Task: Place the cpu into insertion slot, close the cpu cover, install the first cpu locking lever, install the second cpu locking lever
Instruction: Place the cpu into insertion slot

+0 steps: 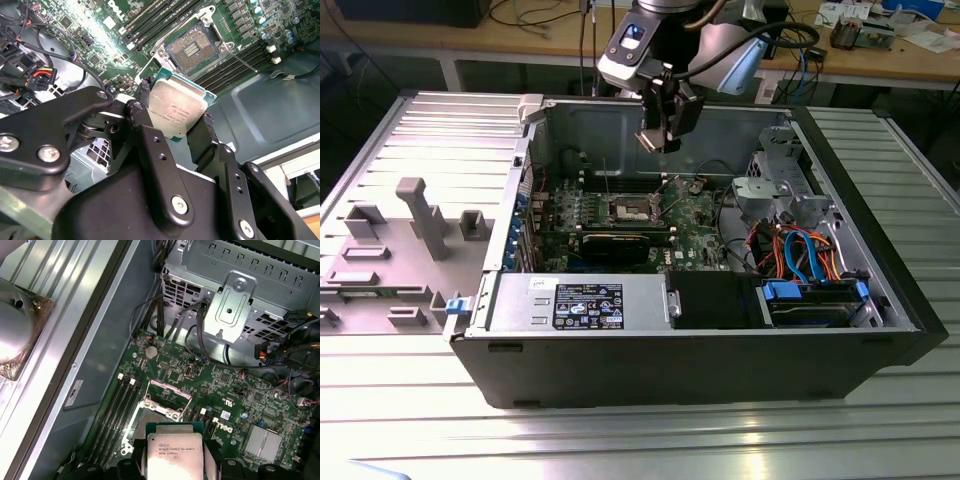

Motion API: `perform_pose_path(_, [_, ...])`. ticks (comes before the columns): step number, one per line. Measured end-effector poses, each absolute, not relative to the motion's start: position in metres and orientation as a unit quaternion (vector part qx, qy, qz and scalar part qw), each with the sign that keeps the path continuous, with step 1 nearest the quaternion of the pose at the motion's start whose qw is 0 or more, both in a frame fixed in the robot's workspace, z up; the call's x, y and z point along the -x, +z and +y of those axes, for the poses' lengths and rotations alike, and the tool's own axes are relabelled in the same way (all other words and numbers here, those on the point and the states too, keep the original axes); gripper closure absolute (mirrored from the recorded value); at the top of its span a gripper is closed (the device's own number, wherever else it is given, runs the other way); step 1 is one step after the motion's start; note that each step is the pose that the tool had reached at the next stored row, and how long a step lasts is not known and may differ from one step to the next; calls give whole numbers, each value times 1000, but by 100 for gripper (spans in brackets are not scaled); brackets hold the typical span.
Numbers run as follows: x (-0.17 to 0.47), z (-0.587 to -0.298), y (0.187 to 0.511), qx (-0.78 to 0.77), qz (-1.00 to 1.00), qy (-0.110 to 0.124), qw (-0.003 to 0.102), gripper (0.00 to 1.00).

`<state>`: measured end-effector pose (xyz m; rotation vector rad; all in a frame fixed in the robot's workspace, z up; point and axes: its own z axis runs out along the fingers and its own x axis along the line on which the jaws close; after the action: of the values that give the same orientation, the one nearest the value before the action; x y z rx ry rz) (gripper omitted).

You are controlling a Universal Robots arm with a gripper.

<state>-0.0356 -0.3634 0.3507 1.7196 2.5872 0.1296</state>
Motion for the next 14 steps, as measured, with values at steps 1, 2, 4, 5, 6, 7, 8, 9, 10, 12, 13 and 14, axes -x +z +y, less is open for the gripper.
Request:
perform_pose_path(1, [36,-363,351,-555,831,42,16,46])
perform_pose_path(2, [36,-363,351,-559,828,42,16,46])
perform_pose_path(4, [36,-363,350,-566,823,41,17,46])
perform_pose_path(5, [36,-363,350,-568,822,41,17,46])
perform_pose_path(6, [36,-363,350,-571,820,41,17,46])
perform_pose_path(7, [36,-363,350,-573,818,41,17,46])
perform_pose_path(8, [36,-363,350,-575,817,41,17,46])
perform_pose_path(9, [36,-363,350,-578,815,41,17,46])
perform_pose_path(10, [36,-363,350,-580,814,41,18,46])
perform_pose_path(12, [36,-363,350,-585,810,41,18,46])
perform_pose_path(13, [36,-363,350,-588,808,41,18,46])
perform_pose_path(14, [36,-363,350,-591,806,41,18,46])
